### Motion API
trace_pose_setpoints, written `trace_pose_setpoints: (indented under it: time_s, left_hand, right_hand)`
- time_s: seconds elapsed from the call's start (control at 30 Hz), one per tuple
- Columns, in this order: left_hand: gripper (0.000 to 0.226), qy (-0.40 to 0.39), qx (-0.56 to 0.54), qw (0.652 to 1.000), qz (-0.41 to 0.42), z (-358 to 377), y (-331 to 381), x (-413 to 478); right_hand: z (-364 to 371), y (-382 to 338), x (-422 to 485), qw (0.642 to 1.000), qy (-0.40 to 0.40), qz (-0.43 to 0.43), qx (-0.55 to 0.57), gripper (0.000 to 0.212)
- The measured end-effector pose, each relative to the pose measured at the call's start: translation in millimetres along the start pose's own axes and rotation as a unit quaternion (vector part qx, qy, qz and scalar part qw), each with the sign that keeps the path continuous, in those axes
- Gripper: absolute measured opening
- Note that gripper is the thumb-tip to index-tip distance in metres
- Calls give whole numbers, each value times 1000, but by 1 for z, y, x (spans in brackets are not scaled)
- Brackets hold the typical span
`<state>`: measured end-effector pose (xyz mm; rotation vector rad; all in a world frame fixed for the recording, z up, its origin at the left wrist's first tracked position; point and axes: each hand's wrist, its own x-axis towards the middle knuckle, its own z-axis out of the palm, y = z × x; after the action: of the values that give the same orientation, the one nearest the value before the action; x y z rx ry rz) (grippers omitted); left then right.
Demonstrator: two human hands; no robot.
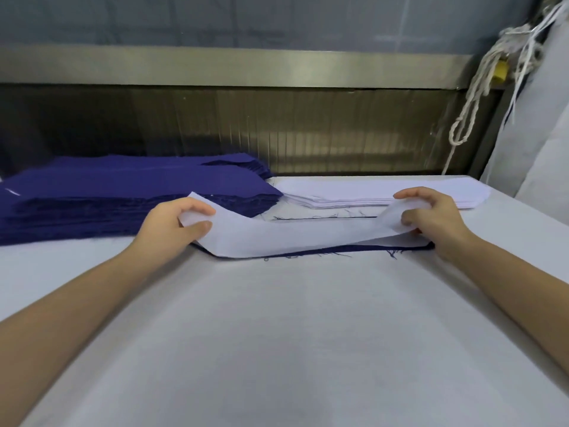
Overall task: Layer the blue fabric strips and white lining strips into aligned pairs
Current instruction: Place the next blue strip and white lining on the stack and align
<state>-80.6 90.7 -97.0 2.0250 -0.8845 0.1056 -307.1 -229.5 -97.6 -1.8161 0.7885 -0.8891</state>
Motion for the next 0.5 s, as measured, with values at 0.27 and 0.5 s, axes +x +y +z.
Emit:
trace_pose_setpoints:
  time_s: [0.27,0.5]
  left_hand:
    - [23,-4,84,996,40,1,-2,1]
    - [26,19,108,990,86,-2,-1,1]
  right_hand:
    - [-10,4,7,998,5,-20,-57,13]
    - [-22,9,16,991,38,-19,-126,23]
